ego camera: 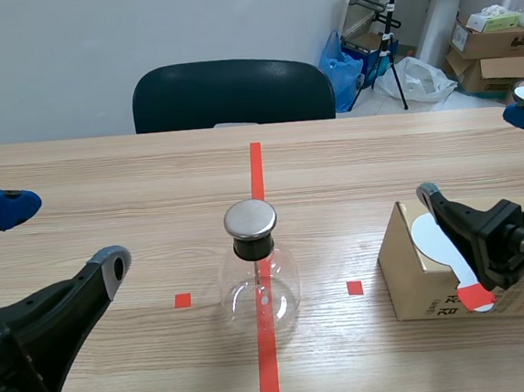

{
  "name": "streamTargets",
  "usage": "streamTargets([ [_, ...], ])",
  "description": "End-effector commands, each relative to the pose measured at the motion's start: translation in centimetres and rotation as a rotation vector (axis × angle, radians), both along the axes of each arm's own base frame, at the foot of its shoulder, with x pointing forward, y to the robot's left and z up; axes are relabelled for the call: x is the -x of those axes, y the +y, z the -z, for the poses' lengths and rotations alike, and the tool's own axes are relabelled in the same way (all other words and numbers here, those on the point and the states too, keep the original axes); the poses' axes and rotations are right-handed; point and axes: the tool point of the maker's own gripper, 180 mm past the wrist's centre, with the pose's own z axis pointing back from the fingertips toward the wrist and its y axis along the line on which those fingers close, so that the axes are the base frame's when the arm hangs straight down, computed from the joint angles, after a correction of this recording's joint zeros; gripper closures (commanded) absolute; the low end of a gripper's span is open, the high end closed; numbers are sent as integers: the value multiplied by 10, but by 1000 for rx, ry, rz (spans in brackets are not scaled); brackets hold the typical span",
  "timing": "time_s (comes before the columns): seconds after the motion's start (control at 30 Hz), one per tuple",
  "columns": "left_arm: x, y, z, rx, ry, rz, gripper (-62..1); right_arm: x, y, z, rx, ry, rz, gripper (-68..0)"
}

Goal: Do the electroscope experiment

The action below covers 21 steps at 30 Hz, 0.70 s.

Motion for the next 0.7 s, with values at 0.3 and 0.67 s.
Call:
streamTargets([
  [0.3,-1,-4,-10,23,-28,7,-623,-4,0,-9,2,-24,-1,-679],
  [0.67,-1,-4,-10,23,-28,7,-623,-3,0,-5,75,-34,-16,-679],
])
